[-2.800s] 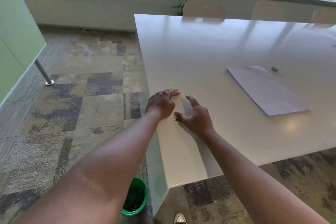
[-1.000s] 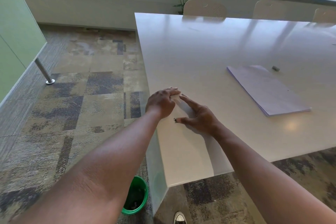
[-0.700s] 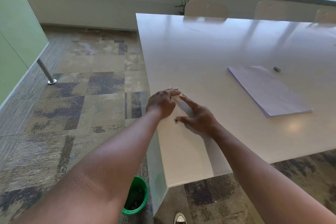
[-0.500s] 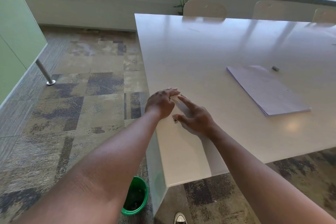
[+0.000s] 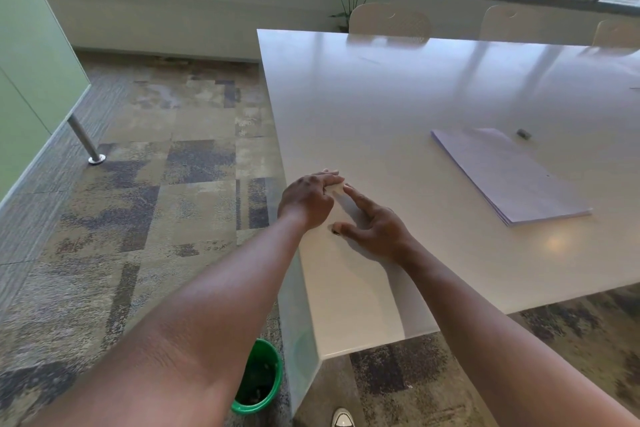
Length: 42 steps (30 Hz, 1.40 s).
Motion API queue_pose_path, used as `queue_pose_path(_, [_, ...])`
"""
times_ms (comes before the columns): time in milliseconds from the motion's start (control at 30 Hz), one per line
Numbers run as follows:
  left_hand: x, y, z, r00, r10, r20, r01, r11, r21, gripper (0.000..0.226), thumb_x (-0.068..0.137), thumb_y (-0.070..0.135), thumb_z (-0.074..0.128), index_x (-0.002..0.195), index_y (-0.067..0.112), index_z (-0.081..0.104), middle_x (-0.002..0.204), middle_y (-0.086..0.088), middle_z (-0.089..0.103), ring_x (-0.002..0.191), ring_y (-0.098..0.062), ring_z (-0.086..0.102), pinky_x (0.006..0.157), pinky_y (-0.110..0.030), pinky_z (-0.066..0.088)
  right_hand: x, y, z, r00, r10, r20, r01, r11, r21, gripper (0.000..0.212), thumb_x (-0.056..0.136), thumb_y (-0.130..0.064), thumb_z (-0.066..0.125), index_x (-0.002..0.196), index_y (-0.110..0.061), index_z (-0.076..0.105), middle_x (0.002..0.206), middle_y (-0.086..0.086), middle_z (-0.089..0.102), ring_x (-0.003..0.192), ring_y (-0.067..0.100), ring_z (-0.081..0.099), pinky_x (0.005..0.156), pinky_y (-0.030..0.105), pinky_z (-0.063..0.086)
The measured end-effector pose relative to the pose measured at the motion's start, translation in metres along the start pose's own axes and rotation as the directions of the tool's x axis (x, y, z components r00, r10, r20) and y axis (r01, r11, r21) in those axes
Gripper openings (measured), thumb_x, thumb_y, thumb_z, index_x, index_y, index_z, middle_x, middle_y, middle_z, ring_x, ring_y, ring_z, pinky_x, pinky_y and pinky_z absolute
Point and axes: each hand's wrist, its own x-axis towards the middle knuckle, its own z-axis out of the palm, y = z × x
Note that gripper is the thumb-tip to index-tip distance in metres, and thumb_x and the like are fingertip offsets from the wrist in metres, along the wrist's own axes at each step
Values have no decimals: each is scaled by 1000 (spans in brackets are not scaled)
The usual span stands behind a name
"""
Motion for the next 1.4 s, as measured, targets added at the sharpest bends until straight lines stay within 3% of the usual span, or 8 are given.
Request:
queue_pose_path(133, [-1, -1, 0, 1000, -1, 1, 1, 1000, -9, 55, 93, 12, 43, 137, 34, 65, 152, 20, 51, 143, -4, 43, 115, -29, 35, -1, -2, 2, 999, -18, 49, 22, 997, -79, 100, 71, -52, 84, 154, -30, 32, 158, -11, 33, 146, 4, 27, 119, 24, 24])
queue_pose_path(233, [-2, -1, 0, 1000, 8, 1, -8, 1000, -7, 54, 94, 12, 42, 138, 33, 65, 152, 19, 51, 144, -4, 41, 116, -28, 34, -2, -2, 7, 1000, -26, -6, 25, 990, -141, 94, 75, -65, 72, 154, -32, 32, 158, -11, 34, 146, 7, 29, 119, 32, 29])
queue_pose_path(333, [-2, -3, 0, 1000, 15, 0, -15, 1000, -12, 54, 92, 12, 43, 136, 34, 66, 151, 19, 52, 144, -3, 41, 115, -28, 34, -1, 0, 7, 1000, -11, -16, 9, 997, -79, 107, 59, -80, 67, 151, -37, 35, 155, -15, 38, 143, 3, 34, 118, 32, 31])
queue_pose_path(500, [-1, -8, 3, 1000, 22, -13, -22, 1000, -21, 54, 92, 12, 42, 135, 34, 66, 150, 20, 53, 144, -4, 42, 115, -30, 36, -2, -1, 5, 1000, -22, 12, 22, 998, -61, 107, 55, -64, 86, 148, -42, 38, 156, -20, 34, 143, -2, 30, 120, 30, 26])
queue_pose_path(933, [0, -8, 2, 999, 21, -33, -23, 999, -44, 56, 90, 12, 45, 137, 33, 65, 151, 18, 53, 141, -7, 46, 112, -25, 36, 5, 2, 8, 994, 51, -95, -52, 999, -12, 58, 90, -39, 69, 144, -38, 47, 148, -22, 44, 134, 1, 45, 116, 26, 34])
queue_pose_path(1100, [2, -10, 6, 999, 15, -37, -16, 999, -31, 56, 90, 13, 44, 137, 34, 65, 150, 18, 54, 140, -8, 48, 111, -28, 39, 4, 4, 12, 994, 45, -95, -54, 994, -95, 67, 83, -51, 70, 144, -45, 43, 150, -30, 38, 137, -2, 40, 117, 29, 32])
queue_pose_path(1300, [2, -10, 6, 999, 20, -38, -21, 1000, -11, 57, 89, 12, 45, 138, 34, 65, 150, 16, 54, 139, -10, 49, 111, -29, 40, 4, 3, 12, 990, 49, -135, -59, 996, -72, 67, 85, -50, 69, 146, -42, 42, 147, -20, 47, 132, 5, 49, 113, 29, 39])
queue_pose_path(1400, [1, -10, 7, 999, 25, -36, -25, 1000, 7, 58, 89, 10, 46, 139, 33, 64, 151, 15, 54, 141, -9, 47, 112, -28, 39, 2, 3, 13, 992, 56, -110, -66, 994, -90, 78, 74, -64, 61, 146, -46, 38, 149, -23, 44, 135, 6, 47, 113, 32, 39])
